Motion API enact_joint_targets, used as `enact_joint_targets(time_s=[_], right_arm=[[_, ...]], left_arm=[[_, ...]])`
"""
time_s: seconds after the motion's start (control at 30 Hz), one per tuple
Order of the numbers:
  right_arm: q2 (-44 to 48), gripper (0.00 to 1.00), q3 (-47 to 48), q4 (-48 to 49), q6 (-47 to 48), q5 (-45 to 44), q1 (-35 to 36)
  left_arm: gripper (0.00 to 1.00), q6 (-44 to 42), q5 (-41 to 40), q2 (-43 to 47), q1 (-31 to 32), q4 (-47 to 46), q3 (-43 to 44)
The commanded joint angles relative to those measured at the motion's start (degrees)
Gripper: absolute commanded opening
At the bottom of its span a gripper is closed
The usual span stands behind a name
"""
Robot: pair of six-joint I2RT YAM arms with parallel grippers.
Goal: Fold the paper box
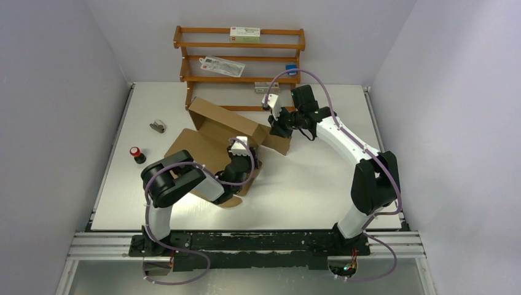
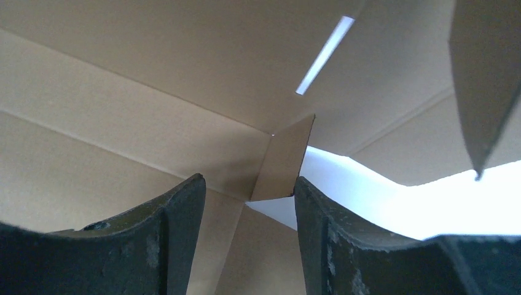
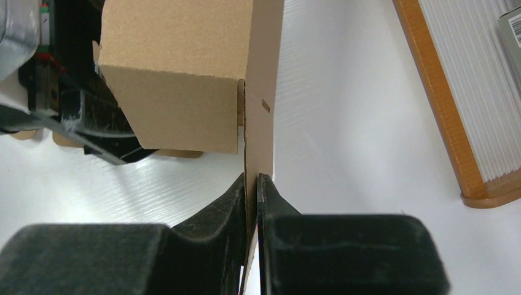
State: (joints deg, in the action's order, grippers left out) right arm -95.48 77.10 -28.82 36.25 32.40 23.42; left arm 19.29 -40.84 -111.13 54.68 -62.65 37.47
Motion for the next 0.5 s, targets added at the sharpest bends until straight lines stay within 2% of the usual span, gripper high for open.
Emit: enact_joint_targets(time_s=[0.0,0.2,0.47], right_arm=[[0.6,0.12,0.2,-0.8,-0.9,1.7,0.0],[-0.6,0.11,1.0,-0.5,-3.0,0.9,0.8],[0.9,0.10,-1.3,5.9,-13.7,-8.5,2.7]], left_arm=[[0.60,5.5,5.1,0.1,-3.3,0.8,-1.9],[0.62,8.5,11.5,-1.7,-6.7,-1.6,-3.4],[0.61,11.1,15.1,-4.3,-7.4,-4.1,-4.3]])
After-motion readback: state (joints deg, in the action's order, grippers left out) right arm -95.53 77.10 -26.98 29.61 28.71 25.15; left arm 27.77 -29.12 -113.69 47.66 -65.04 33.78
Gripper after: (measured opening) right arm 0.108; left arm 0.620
